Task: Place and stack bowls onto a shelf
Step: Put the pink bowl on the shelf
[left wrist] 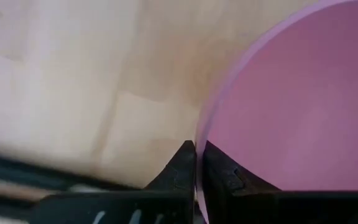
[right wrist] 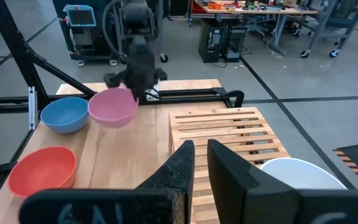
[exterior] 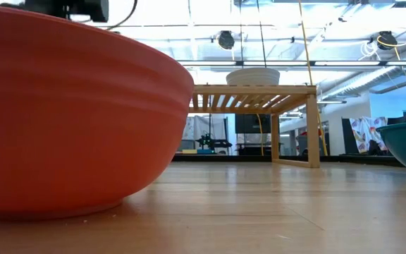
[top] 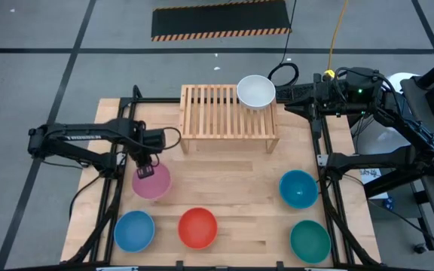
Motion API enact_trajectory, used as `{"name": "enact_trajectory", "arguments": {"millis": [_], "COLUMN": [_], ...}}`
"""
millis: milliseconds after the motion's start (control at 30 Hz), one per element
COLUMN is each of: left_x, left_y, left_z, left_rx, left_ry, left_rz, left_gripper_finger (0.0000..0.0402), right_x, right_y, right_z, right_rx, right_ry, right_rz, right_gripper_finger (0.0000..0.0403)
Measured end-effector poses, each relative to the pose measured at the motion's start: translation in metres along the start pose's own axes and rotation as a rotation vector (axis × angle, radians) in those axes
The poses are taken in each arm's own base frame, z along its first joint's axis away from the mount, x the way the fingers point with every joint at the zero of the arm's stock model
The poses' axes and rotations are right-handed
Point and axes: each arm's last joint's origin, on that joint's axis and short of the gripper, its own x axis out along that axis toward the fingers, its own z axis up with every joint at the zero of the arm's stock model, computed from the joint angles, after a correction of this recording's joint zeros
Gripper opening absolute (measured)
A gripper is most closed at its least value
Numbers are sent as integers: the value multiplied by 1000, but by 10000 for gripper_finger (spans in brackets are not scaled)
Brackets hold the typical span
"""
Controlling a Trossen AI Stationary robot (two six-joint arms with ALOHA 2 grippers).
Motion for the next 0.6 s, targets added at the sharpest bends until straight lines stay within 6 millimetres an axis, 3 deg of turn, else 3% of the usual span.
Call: {"name": "enact_trajectory", "arguments": {"millis": [267,467,600], "left_x": [-70,-115,-136], "left_y": [-3,7,10], "left_z": [-1,5,16], "left_rx": [0,-275,-303], "left_ry": [-140,-332,-425], "left_rz": [58,39,36], "left_gripper_finger": [10,12,13], "right_x": [0,0,0], "right_y": [0,0,0], "right_z": [0,0,0], "right_rx": [-1,-1,-1], "right_ry": [0,0,0], "right_rz": [0,0,-1], "right_gripper_finger": [41,41,41]}}
